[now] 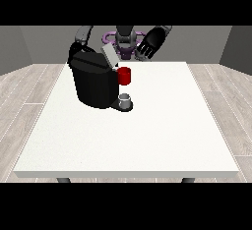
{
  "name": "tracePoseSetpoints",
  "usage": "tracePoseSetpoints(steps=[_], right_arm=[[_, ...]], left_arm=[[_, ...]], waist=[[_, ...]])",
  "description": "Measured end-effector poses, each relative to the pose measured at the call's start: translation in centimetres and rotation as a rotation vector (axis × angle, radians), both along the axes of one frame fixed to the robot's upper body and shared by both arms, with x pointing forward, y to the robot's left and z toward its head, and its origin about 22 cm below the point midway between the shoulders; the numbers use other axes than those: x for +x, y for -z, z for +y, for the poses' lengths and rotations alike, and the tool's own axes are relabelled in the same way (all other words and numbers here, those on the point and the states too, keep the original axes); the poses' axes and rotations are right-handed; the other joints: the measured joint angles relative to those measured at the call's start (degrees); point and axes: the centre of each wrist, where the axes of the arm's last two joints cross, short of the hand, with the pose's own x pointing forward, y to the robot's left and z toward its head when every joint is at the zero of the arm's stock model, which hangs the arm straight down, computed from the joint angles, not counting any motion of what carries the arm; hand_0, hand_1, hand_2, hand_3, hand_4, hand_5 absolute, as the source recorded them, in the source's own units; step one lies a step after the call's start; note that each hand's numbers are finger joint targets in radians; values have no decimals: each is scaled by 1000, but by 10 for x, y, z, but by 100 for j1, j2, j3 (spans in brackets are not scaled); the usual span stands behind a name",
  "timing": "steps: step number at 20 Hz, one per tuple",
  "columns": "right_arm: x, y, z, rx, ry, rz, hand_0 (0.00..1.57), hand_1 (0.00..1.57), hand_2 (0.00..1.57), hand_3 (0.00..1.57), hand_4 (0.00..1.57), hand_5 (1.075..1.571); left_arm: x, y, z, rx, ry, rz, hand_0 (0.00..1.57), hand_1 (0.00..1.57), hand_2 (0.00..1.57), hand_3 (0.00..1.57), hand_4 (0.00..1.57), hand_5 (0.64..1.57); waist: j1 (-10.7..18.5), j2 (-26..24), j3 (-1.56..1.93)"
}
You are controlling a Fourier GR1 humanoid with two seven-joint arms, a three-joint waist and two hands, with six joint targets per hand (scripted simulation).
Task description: Insert the coffee pod into the coffee machine and close the lid
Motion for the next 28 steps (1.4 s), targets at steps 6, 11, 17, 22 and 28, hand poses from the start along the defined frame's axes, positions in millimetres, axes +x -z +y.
tracePoseSetpoints(steps=[6,11,17,22,28], right_arm=[[14,-21,0,-11,-5,-73,0,0,0,0,269,1571],[24,-39,1,-7,-12,-121,0,0,0,0,0,1571],[35,-56,-3,-1,-8,-173,0,0,0,0,100,1571],[37,-61,13,-9,-13,-183,0,0,0,0,161,1571],[40,-67,9,-13,-7,-192,0,0,0,0,0,1571]], left_arm=[[11,-56,-4,-44,-31,-79,1174,1174,1254,1266,479,1571],[14,-91,5,-36,-60,-131,1222,1222,1288,1238,475,1571],[15,-114,3,-39,-61,-182,1223,1223,1288,1245,491,1571],[17,-122,2,-21,-66,-190,1175,1175,1242,1216,464,1571],[18,-120,4,-24,-51,-185,1251,1251,1290,1217,425,1571]], waist=[[-244,417,1],[-456,720,0],[-529,1078,1],[-624,1253,0],[-615,1333,1]])
